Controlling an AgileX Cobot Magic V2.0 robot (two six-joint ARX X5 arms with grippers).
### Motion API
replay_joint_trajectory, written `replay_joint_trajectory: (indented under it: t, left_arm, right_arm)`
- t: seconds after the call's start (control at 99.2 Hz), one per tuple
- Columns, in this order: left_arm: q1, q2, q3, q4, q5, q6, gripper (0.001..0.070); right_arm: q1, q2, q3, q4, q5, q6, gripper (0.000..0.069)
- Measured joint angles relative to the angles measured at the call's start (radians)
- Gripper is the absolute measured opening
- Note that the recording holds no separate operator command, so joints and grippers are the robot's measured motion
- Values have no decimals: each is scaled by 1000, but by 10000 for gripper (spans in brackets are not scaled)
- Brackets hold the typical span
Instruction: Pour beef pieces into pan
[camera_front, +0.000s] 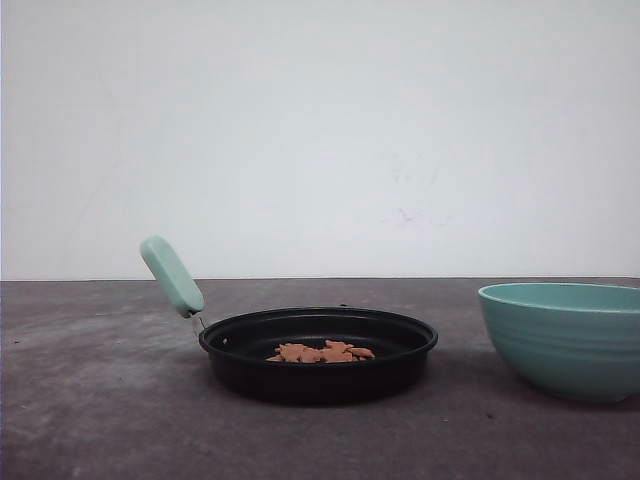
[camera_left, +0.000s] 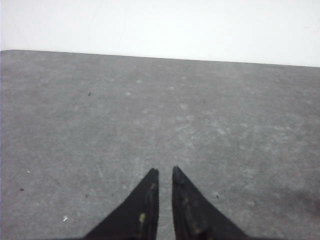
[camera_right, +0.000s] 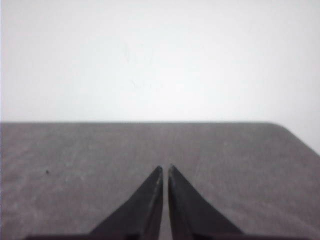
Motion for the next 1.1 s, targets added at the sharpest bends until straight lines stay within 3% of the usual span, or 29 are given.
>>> replay_joint_trajectory:
  t: [0.313,0.484,0.635,1.099]
  left_arm:
    - [0,0,0,-6,0,0,22]
    - [0,0,0,-31,0,0,22]
    - [0,0,0,-31,0,0,22]
    - [0,0,0,-34,0,-7,22]
  right_arm:
    - [0,0,0,-1,0,0,17]
    - [0,0,0,-106,0,0,17]
    - [0,0,0,-298,0,0,17]
    - [0,1,2,-301,16,0,17]
